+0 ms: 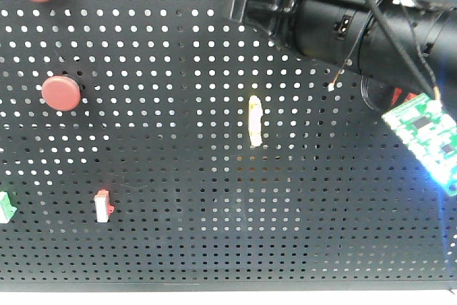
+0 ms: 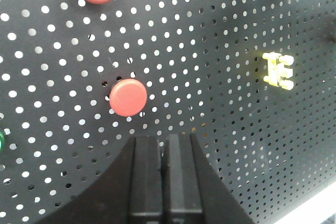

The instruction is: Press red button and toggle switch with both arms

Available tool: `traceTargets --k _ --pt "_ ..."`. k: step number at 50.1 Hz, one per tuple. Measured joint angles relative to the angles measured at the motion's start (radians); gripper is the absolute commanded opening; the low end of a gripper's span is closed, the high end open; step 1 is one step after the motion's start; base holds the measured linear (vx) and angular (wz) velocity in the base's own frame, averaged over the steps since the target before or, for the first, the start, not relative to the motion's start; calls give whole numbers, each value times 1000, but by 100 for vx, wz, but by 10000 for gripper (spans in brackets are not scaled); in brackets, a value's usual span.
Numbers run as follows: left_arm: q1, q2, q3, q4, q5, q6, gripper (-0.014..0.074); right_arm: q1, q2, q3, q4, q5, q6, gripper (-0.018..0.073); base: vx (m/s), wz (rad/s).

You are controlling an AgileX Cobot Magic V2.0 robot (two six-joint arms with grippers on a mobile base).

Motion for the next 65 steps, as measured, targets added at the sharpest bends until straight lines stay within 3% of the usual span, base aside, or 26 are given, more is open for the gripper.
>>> traceTargets --k 42,65 --pt "0 0 0 0 7 0 1 0 25 -52 54 8 -117 0 0 0" --pt "0 0 0 0 7 0 1 -1 3 -52 -89 17 -119 0 0 0"
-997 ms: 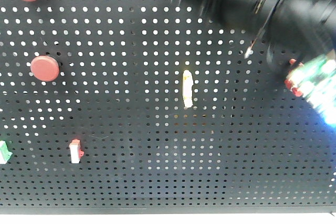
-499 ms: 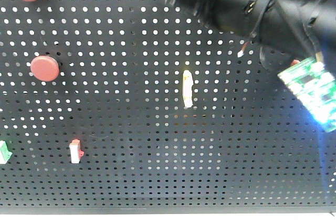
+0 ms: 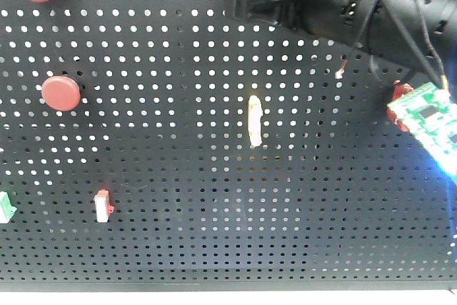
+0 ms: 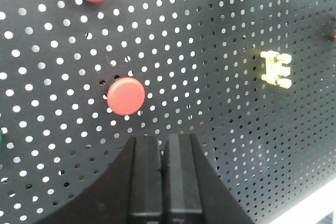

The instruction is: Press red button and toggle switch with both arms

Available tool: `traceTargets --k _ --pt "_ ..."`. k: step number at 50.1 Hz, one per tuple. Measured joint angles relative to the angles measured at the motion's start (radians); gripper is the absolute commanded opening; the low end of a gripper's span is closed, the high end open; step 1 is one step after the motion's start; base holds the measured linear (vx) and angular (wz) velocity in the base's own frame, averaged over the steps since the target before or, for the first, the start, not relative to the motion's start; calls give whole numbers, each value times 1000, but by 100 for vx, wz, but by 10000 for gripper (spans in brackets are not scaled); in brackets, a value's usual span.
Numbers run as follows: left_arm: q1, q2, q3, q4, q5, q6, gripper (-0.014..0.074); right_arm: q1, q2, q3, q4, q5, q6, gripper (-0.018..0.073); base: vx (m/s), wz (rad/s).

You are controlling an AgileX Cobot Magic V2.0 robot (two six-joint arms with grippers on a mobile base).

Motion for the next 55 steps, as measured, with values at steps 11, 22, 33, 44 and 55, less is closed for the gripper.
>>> traceTargets --k 11,22,33,44,55 --pt "0 0 0 0 0 0 1 0 0 0 -90 24 73 0 0 0" --pt "0 0 0 0 1 0 1 0 7 1 -152 32 130 0 0 0" --pt "0 0 0 0 1 0 1 -47 8 1 -172 81 169 0 0 0" --pt "0 0 0 0 1 0 1 -135 -10 1 -178 124 204 0 0 0" --pt "0 0 0 0 -1 0 1 -155 -36 1 -190 124 210 0 0 0"
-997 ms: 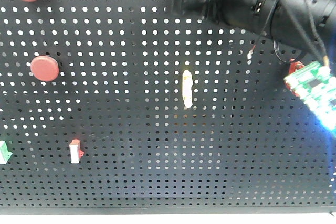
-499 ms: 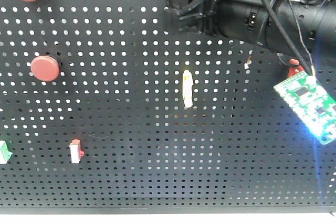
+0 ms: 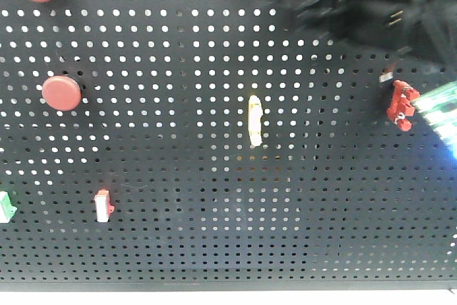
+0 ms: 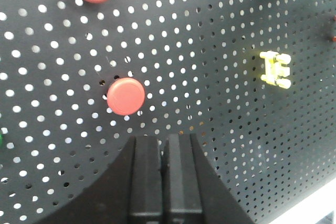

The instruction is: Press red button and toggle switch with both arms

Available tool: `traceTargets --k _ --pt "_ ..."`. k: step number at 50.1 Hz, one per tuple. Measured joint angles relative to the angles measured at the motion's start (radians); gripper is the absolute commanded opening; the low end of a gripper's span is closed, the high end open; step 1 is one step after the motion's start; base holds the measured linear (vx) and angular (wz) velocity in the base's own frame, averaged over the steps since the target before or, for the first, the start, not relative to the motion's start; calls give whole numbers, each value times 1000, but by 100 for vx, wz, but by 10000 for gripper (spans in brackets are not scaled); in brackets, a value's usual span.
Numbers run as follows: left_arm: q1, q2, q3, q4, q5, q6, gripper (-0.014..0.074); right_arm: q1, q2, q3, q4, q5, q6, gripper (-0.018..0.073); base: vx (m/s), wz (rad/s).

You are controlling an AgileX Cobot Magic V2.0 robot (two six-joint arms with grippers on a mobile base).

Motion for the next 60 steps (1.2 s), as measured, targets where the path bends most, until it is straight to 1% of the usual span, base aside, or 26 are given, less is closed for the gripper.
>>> traceTargets --k 8,13,21,27,34,42,49,50,60 --pt "0 0 0 0 0 0 1 -3 -23 0 -37 47 2 0 0 0" --pt "0 0 0 0 1 0 1 -3 -38 0 -64 87 20 0 0 0" --pt "0 0 0 0 2 0 1 -3 -62 1 -148 152 100 0 0 0" --pt "0 0 0 0 8 -1 1 -3 -105 50 -222 151 164 0 0 0" --pt "0 0 0 0 10 -5 1 -3 -202 199 -323 105 246 0 0 0" --pt "0 0 0 0 12 -34 1 -3 -357 397 -418 41 315 0 0 0" --pt "0 0 0 0 14 -40 1 -4 -504 545 -455 24 335 0 0 0" --pt "0 0 0 0 24 -42 1 -4 -614 651 -461 24 338 0 0 0" --pt "0 0 0 0 75 -44 1 -4 -769 795 -489 24 339 0 0 0"
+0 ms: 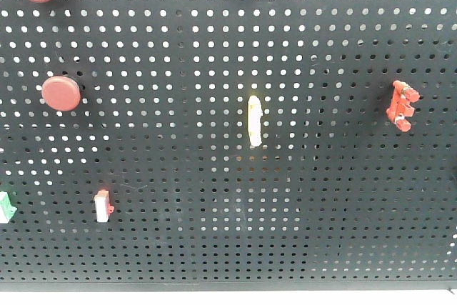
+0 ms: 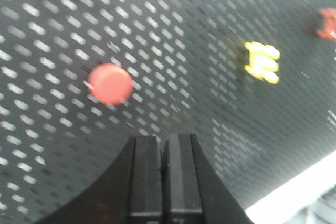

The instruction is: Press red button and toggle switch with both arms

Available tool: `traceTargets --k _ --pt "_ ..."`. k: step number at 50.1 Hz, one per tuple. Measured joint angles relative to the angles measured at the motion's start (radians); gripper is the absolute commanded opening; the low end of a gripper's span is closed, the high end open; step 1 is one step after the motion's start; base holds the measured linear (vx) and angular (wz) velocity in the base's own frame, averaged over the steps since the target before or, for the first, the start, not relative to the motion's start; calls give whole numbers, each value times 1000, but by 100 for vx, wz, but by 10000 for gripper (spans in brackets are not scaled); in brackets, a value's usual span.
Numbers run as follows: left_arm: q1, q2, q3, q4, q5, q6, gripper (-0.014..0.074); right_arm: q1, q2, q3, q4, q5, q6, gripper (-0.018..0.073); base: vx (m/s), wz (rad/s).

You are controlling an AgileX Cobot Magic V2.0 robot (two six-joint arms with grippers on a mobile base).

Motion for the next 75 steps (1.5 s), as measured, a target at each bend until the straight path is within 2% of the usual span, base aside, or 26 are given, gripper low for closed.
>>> traceTargets --k 10,22,36,40,44,49,59,64,70,75 --pt "0 0 0 0 10 0 1 0 -54 44 -29 19 0 0 0 0" --pt "0 0 0 0 10 0 1 0 -53 46 -23 123 1 0 0 0" --pt "0 0 0 17 12 0 1 0 -53 46 -23 131 2 0 0 0" --pt "0 -8 10 95 12 0 1 0 -53 46 -23 132 2 0 0 0" --pt "0 -36 56 235 3 -3 1 0 -53 46 -23 132 2 0 0 0" --pt "0 -108 193 368 -62 -46 1 0 -53 46 -23 132 2 0 0 0" --pt "0 -314 570 410 -359 -169 1 0 -53 46 -23 132 2 0 0 0" --pt "0 -433 765 473 -491 -266 1 0 -53 46 -23 132 2 0 0 0" --pt "0 -540 914 568 -543 -413 1 0 -53 46 -23 132 2 0 0 0" --pt "0 -611 949 629 -546 -493 1 0 -53 46 -23 133 2 0 0 0"
